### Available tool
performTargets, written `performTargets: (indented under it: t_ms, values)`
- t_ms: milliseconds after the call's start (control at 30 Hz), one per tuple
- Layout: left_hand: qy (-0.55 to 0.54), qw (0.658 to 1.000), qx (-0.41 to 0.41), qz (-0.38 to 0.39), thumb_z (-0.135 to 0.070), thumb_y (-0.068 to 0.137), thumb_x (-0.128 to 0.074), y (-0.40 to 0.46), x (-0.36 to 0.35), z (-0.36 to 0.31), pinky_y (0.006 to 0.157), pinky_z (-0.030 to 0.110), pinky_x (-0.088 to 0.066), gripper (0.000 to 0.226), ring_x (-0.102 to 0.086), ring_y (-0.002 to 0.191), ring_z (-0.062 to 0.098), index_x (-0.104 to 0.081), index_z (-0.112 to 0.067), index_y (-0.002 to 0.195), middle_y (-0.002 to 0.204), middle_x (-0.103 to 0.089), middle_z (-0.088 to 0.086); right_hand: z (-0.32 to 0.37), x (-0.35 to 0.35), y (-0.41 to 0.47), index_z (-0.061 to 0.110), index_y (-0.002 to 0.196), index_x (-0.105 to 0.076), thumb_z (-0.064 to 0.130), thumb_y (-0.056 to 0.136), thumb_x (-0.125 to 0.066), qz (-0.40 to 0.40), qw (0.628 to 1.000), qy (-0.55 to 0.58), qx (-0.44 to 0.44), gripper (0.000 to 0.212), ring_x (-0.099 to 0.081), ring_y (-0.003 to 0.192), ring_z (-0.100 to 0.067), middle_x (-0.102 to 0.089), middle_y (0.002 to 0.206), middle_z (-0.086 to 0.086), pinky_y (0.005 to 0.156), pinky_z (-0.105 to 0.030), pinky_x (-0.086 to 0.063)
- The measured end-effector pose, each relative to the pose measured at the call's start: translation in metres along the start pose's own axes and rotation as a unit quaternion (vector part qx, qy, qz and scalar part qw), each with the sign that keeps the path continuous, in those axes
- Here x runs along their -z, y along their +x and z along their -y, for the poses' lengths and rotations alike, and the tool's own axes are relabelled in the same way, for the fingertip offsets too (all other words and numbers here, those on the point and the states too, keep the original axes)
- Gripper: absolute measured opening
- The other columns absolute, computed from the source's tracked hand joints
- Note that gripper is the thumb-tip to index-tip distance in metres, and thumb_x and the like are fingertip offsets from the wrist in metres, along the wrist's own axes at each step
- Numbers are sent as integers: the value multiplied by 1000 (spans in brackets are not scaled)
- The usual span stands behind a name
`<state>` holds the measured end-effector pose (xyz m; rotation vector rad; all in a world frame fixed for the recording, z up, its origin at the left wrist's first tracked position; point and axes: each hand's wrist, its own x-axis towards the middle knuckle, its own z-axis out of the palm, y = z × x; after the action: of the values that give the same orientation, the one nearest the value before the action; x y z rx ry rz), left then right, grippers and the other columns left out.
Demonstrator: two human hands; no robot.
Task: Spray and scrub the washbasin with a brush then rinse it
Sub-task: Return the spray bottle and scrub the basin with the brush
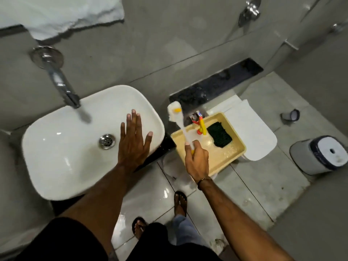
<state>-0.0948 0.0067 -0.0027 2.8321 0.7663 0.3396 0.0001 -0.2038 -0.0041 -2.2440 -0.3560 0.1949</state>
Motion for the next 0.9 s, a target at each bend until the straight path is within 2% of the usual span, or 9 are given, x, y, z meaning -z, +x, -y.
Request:
performTargets:
  t_ms: [200,333,400,500,567,700,733,833,900]
  values:
    - [95,988,111,-44,-42,112,-31,-82,30,116,127,54,-25,71,-13,162,34,-11,2,164,173,-10,22,88,-38,-6,20,94,-58,64,94,-34,179,971,-98,128,50,-65,93,-43,-72,92,-21,74,-44,-48]
    - [56,973,219,-39,-48,109,-25,-119,41,175,129,54,-21,74,-14,162,32,-11,-2,165,175,-8,16,145,-71,10,12,106,-61,39,101,-42,272,939,-161,138,34,-63,102,-46,-70,106,-25,82,-45,-49]
    - [15,961,271,-53,-49,107,-24,-122,44,186,129,56,-20,75,-16,161,34,-13,-1,165,174,-9,16,169,-90,15,9,97,-64,31,103,-42,302,923,-186,150,32,-68,90,-45,-72,99,-21,77,-45,-57]
    - [-23,955,289,-63,-50,105,-21,-120,45,186,131,53,-15,76,-13,162,31,-15,-3,165,175,-10,14,191,-124,13,18,100,-66,33,103,-45,387,899,-172,108,26,-70,70,-33,-72,93,-15,52,-40,-61]
    - [-43,954,289,-71,-50,106,-19,-119,45,183,132,51,-13,75,-9,163,29,-14,-4,165,175,-8,12,196,-139,5,19,115,-68,36,101,-49,445,878,-164,72,29,-59,61,-23,-70,90,-11,44,-29,-47]
    - [-55,950,295,-81,-50,106,-15,-123,43,187,133,48,-11,74,-6,163,26,-12,-5,166,176,-7,10,203,-146,2,20,117,-75,32,98,-56,592,790,-154,-25,30,-29,45,-11,-54,72,-1,44,-22,-22]
    - [-57,951,294,-84,-49,106,-16,-122,43,187,133,47,-11,74,-6,163,26,-12,-5,166,176,-7,10,204,-145,10,20,117,-76,32,98,-57,594,787,-164,-23,29,-28,45,-11,-54,72,-1,45,-22,-22]
    - [-59,951,293,-81,-49,106,-15,-119,43,187,133,47,-10,74,-4,163,25,-11,-6,166,176,-5,9,201,-149,26,20,121,-74,34,99,-60,502,849,-165,27,30,-34,49,-13,-57,75,-4,43,-22,-26]
    - [-57,951,296,-75,-51,106,-13,-119,43,187,133,47,-9,75,-3,164,25,-11,-7,166,176,-4,9,202,-154,19,20,121,-75,31,98,-60,537,830,-151,-7,29,-31,46,-12,-56,73,-4,42,-20,-24]
